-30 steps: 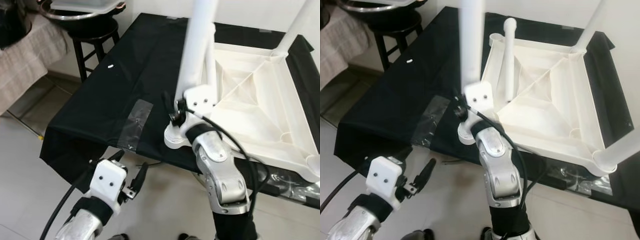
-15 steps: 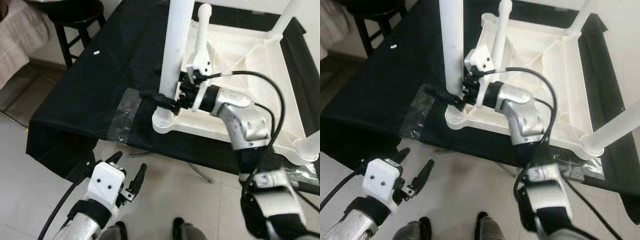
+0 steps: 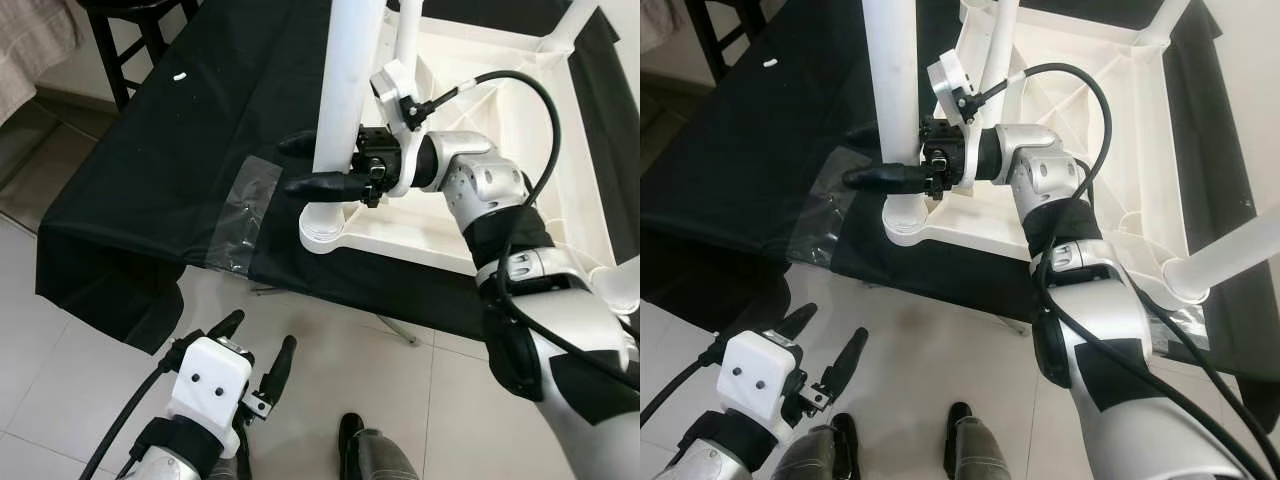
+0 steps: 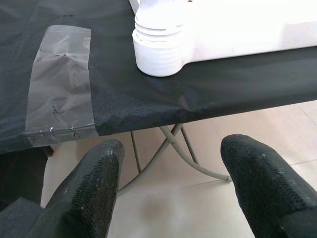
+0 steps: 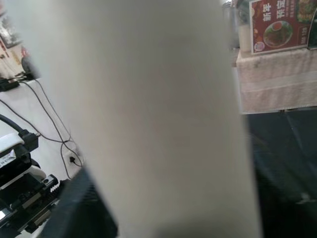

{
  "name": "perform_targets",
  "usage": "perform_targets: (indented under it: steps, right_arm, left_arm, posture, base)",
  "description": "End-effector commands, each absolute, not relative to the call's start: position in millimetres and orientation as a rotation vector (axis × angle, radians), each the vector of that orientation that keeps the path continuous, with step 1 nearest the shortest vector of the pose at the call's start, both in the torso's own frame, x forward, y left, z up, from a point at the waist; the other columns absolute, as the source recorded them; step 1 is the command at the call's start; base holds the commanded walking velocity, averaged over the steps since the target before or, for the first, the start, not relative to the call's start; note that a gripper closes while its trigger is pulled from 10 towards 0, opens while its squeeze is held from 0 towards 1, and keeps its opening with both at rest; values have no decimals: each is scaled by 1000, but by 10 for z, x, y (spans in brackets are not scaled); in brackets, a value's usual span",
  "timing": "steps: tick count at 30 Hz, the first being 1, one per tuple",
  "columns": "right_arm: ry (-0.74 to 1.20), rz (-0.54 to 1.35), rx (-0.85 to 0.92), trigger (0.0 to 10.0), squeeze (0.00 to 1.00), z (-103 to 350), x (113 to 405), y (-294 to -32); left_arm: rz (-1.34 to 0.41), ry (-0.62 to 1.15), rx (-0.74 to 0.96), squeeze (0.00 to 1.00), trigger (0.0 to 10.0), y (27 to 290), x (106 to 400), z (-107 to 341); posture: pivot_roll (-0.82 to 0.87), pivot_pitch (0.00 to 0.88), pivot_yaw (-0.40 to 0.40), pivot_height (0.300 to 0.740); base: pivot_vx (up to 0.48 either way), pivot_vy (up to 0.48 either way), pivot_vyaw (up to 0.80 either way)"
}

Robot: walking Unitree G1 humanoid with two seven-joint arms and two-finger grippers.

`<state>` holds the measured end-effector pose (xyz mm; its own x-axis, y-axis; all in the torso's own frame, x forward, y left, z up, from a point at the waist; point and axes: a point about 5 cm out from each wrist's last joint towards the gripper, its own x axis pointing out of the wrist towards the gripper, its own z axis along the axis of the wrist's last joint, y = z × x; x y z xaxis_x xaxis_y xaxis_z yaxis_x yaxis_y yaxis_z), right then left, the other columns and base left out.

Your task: Building children table

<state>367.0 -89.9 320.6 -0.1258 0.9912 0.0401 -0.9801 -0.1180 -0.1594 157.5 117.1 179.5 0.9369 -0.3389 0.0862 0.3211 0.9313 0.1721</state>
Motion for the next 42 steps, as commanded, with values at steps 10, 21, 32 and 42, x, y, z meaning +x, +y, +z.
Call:
perform_targets:
  steps: [10, 21, 32, 42]
  right_arm:
    - [-195, 1630, -264, 0, 0, 3172, 3702, -1046]
    - [-6, 338, -80, 0, 0, 1974, 2901, -771]
    - [-56, 268, -61, 10000, 0, 2143, 3089, -666]
    - [-188, 641, -13, 10000, 1000, 2543, 3285, -712]
  left_arm:
    - [-341, -87, 153, 0, 10000, 1172, 1559, 1762]
    - [-347, -109, 167, 0, 10000, 1236, 1735, 1732]
    - [-354, -118, 175, 0, 10000, 1245, 1863, 1691]
    - [-334, -127, 178, 0, 10000, 1263, 1864, 1684]
  posture:
    - [117, 367, -70, 740]
    - [16, 306, -21, 740]
    - [32, 259, -25, 740]
    - [57, 255, -48, 740]
  base:
    - [0, 0, 0]
    - [0, 0, 0]
    - [0, 0, 0]
    - [0, 0, 0]
